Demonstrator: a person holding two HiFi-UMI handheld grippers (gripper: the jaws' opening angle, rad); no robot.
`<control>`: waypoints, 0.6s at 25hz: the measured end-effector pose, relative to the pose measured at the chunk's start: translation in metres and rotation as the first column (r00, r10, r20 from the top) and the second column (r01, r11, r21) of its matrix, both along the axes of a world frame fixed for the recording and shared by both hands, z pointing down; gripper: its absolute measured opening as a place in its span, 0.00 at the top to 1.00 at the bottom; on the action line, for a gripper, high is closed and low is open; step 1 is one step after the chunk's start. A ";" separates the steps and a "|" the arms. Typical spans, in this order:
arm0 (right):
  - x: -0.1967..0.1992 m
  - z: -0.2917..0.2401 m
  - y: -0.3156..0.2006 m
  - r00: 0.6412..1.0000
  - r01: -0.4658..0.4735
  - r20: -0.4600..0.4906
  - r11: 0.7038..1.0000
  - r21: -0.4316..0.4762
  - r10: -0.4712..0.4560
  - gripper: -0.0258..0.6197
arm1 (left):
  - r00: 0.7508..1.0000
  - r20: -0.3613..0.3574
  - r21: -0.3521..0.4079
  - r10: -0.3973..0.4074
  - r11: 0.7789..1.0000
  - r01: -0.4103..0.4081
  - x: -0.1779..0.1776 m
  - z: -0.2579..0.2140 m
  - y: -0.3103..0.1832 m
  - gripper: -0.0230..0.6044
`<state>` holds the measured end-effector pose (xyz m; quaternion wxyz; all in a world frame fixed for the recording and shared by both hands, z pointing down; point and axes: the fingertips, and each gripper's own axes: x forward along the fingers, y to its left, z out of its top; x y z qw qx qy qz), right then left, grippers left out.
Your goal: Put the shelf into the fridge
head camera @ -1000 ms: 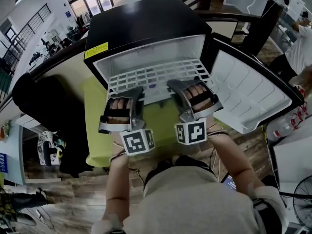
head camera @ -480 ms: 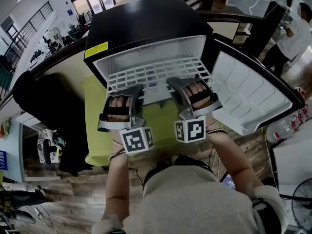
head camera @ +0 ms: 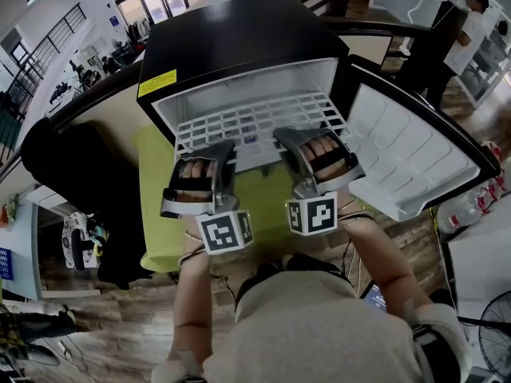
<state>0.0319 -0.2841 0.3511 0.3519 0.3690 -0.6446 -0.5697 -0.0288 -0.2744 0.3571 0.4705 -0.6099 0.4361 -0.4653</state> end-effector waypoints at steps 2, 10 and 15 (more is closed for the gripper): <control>0.000 0.000 -0.001 1.000 0.000 -0.002 1.000 0.003 0.000 0.87 | 1.000 -0.004 -0.001 0.002 1.000 -0.002 0.000 0.000 0.000 0.89; -0.001 0.006 -0.006 1.000 -0.004 0.002 1.000 -0.021 0.004 0.88 | 1.000 0.001 -0.015 0.008 1.000 -0.008 0.001 0.005 -0.002 0.89; -0.002 0.007 -0.013 1.000 -0.007 0.010 1.000 -0.030 0.007 0.88 | 1.000 0.005 -0.022 0.006 1.000 -0.006 0.000 0.007 -0.008 0.89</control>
